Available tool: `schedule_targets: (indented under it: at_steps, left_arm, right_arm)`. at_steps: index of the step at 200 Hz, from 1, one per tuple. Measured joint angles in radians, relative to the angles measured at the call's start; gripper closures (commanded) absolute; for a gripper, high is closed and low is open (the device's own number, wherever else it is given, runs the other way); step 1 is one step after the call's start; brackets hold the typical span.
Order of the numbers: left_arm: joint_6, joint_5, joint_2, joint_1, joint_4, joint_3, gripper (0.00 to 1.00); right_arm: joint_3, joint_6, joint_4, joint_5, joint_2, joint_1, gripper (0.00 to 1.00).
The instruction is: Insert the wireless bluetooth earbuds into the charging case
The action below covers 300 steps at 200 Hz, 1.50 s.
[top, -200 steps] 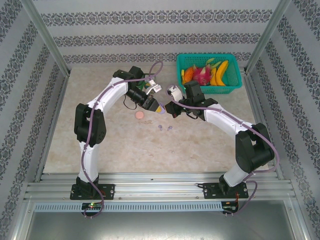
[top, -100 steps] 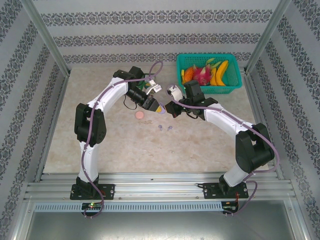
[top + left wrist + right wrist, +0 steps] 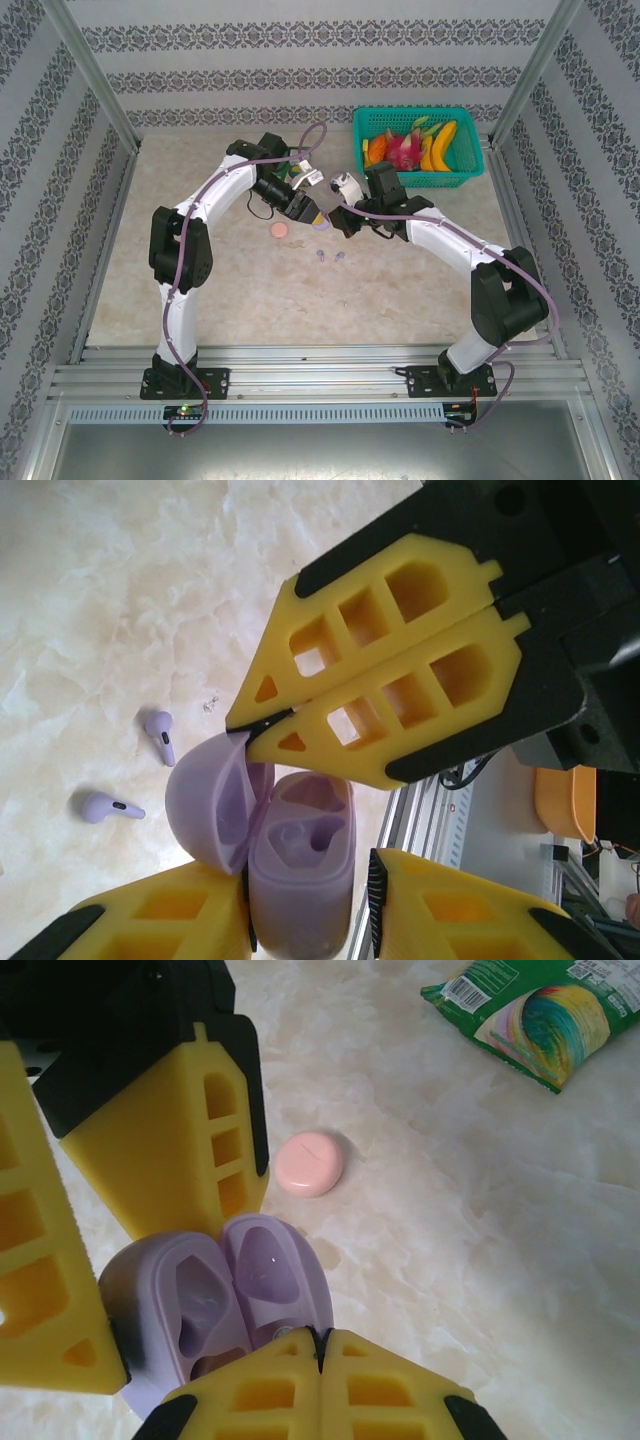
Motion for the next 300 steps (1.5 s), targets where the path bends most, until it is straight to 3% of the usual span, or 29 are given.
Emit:
schedule_targets:
  at_steps: [57, 130, 163, 188, 235, 272, 287, 300]
  left_arm:
    - [0.016, 0.011, 0.002, 0.0, -0.004, 0.0, 0.7]
    - [0.039, 0.011, 0.003, 0.0, -0.012, 0.0, 0.93]
    - [0.037, 0.01, 0.002, 0.003, -0.01, -0.008, 1.0]
    - [-0.002, 0.005, -0.004, 0.012, 0.045, -0.064, 1.0]
    - [-0.162, -0.109, -0.131, 0.059, 0.282, -0.274, 1.0]
    - [-0.252, -0.206, -0.253, 0.065, 0.437, -0.335, 1.0]
    - [-0.282, -0.242, -0.295, 0.065, 0.5, -0.366, 1.0]
    - [-0.309, -0.276, -0.328, 0.065, 0.548, -0.402, 1.0]
  right_arm:
    - [0.013, -0.003, -0.011, 0.003, 0.0, 0.0, 1.0]
    - [0.022, -0.003, -0.031, 0.008, 0.0, 0.0, 1.0]
    - [0.024, 0.005, -0.038, 0.021, -0.002, -0.002, 0.67]
    - [0.023, 0.031, -0.041, 0.029, -0.034, -0.018, 0.52]
    - [-0.008, 0.085, -0.048, 0.082, -0.161, -0.04, 0.44]
    - [-0.043, 0.135, -0.071, 0.172, -0.178, -0.042, 0.35]
    - [-0.051, 0.161, -0.089, 0.216, -0.179, -0.043, 0.22]
    - [-0.053, 0.183, -0.097, 0.257, -0.182, -0.049, 0.03]
